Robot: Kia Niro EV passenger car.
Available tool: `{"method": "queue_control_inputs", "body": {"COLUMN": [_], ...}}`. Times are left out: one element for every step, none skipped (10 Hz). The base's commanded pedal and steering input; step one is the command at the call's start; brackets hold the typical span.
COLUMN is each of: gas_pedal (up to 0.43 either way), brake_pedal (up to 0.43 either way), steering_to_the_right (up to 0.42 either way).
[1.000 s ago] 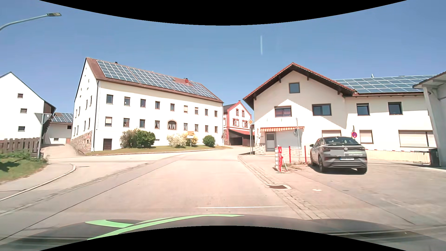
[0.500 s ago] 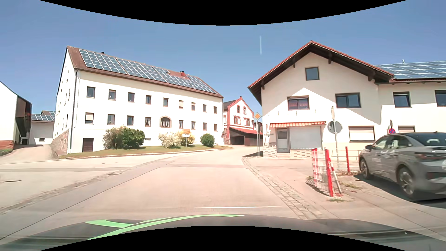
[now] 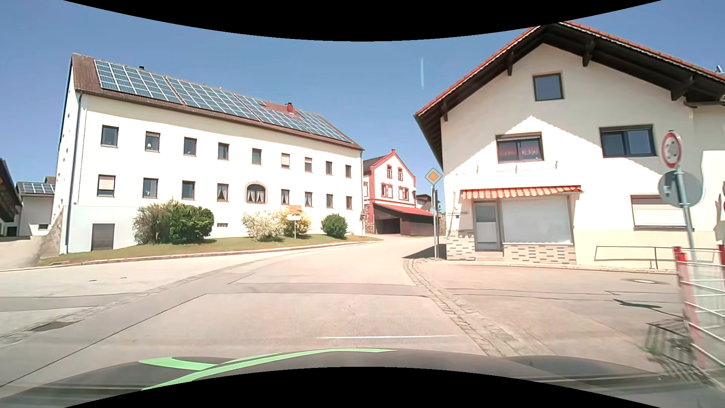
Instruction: Follow the waypoints while adhering to traffic rules and regulations
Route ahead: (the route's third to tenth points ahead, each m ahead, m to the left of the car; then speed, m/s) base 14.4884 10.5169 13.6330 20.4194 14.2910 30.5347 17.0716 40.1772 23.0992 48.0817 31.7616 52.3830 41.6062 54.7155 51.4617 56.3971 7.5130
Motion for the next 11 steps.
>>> {"method": "queue_control_inputs", "body": {"gas_pedal": [0.000, 0.000, 0.000, 0.000, 0.000, 0.000, 0.000, 0.000, 0.000, 0.000, 0.000], "brake_pedal": [0.232, 0.232, 0.232, 0.226, 0.183, 0.134, 0.006, 0.000, 0.000, 0.000, 0.000], "steering_to_the_right": [0.000, -0.004, -0.015, -0.038, -0.057, -0.088, -0.125, -0.156, -0.202, -0.243, -0.278]}}
